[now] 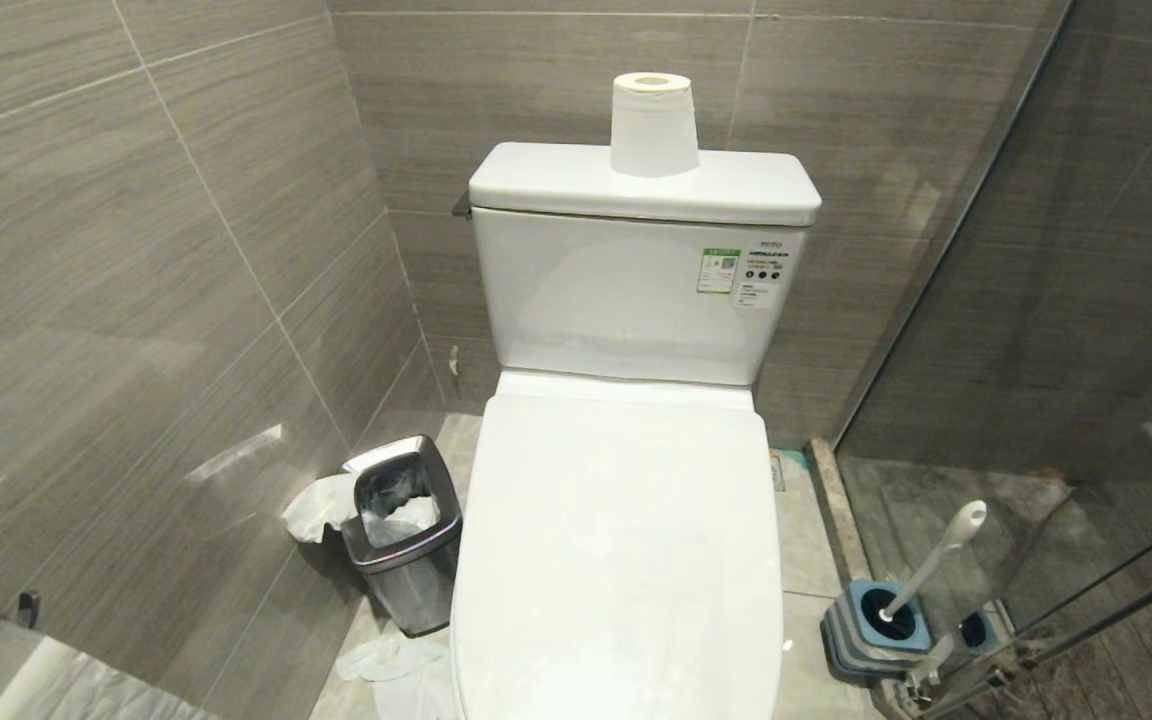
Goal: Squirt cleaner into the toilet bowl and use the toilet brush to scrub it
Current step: Use the left hand to lift the toilet lid slightly
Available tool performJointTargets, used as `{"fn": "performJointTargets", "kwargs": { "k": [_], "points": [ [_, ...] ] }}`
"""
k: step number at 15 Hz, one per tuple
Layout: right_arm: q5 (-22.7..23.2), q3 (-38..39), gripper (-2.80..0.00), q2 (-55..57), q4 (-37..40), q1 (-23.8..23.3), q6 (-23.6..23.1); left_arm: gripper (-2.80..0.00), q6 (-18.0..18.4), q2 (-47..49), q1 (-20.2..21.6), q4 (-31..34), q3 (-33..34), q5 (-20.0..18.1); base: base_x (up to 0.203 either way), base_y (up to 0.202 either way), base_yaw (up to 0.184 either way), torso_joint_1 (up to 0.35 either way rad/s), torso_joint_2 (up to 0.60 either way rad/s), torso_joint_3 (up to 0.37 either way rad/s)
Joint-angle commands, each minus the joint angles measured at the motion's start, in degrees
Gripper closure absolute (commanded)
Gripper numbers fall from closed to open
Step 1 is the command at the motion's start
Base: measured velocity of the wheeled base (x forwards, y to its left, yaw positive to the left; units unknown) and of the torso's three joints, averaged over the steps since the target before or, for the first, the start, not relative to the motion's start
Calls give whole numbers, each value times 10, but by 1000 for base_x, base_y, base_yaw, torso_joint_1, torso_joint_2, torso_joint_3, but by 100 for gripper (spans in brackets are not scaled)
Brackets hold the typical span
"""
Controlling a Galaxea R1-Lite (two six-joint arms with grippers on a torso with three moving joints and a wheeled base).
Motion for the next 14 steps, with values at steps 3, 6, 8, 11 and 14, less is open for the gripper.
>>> {"fn": "performJointTargets", "kwargs": {
  "k": [3, 6, 8, 11, 14],
  "points": [
    [0, 0, 0, 0, 0, 0, 1, 0, 1, 1, 0, 0, 0, 0, 0, 0, 0, 0, 0, 0],
    [-1, 0, 0, 0, 0, 0, 1, 0, 1, 1, 0, 0, 0, 0, 0, 0, 0, 0, 0, 0],
    [-1, 0, 0, 1, 0, 0, 1, 0, 1, 1, 0, 0, 0, 0, 0, 0, 0, 0, 0, 0],
    [-1, 0, 0, 0, 0, 0, 1, 0, 2, 1, 0, 0, 0, 0, 0, 0, 0, 0, 0, 0],
    [-1, 0, 0, 0, 0, 0, 1, 0, 10, 1, 0, 0, 0, -1, 0, 0, 0, 0, 0, 0]
  ]
}}
